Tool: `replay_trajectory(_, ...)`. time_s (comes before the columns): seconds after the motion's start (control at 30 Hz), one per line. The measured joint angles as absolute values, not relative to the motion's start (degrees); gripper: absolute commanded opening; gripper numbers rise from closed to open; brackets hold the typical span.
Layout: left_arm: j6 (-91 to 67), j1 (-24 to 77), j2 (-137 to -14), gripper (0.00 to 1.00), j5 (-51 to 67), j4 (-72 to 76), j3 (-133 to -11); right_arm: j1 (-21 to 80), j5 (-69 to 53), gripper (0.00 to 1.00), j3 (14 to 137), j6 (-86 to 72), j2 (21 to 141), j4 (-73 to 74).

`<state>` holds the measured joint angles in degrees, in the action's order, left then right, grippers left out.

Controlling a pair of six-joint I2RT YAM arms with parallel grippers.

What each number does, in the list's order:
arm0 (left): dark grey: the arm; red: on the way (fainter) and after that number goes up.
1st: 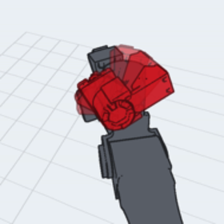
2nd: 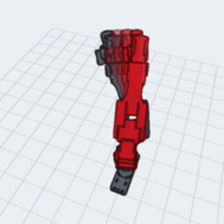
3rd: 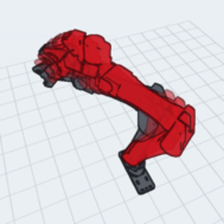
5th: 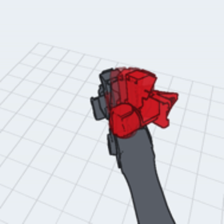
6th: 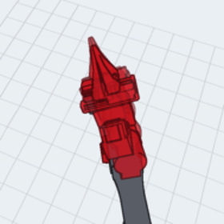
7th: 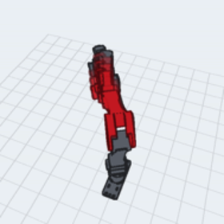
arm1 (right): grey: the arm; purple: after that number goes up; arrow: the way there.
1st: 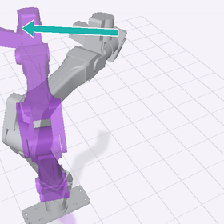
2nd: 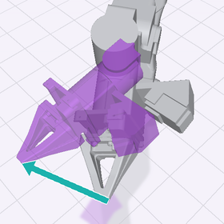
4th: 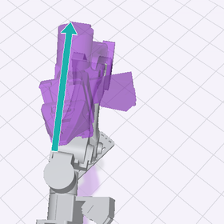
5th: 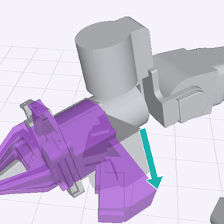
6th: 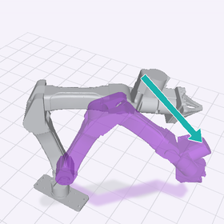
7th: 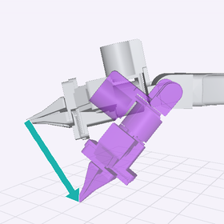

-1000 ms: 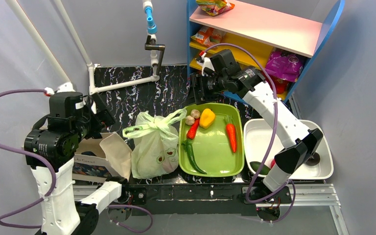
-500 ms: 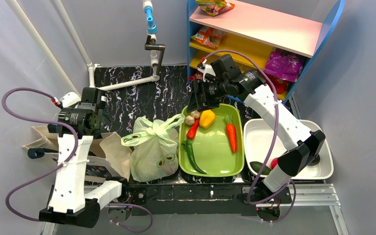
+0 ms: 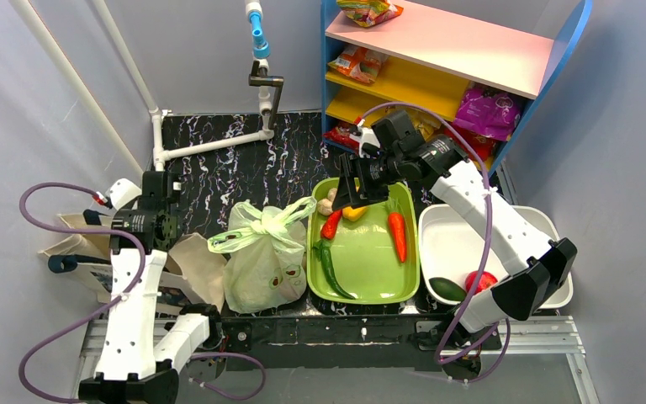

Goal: Place the food into the grocery bag and tie it

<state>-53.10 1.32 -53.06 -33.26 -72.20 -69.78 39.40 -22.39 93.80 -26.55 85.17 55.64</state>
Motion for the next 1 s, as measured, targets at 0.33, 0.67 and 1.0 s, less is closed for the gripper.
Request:
replay_trajectory(0.33, -37.26, 1.21, -44.29, 0.0, -19.25, -61.67, -71.7, 39.4, -21.56, 0.67, 92.42, -26.11, 85.14, 55.75)
replay_trajectory(0.67, -21.17, 1.19, -27.51, 0.0, 2.85, -58.98, -65.01, 39.4, -21.63, 0.66, 91.92, -26.2, 85.41, 55.61)
replay_trajectory(1.0, -16.1, 1.21, -23.88, 0.95, 11.86, -62.3, -62.89, 39.4, -22.2, 0.66, 90.89, -26.2, 86.65, 55.64)
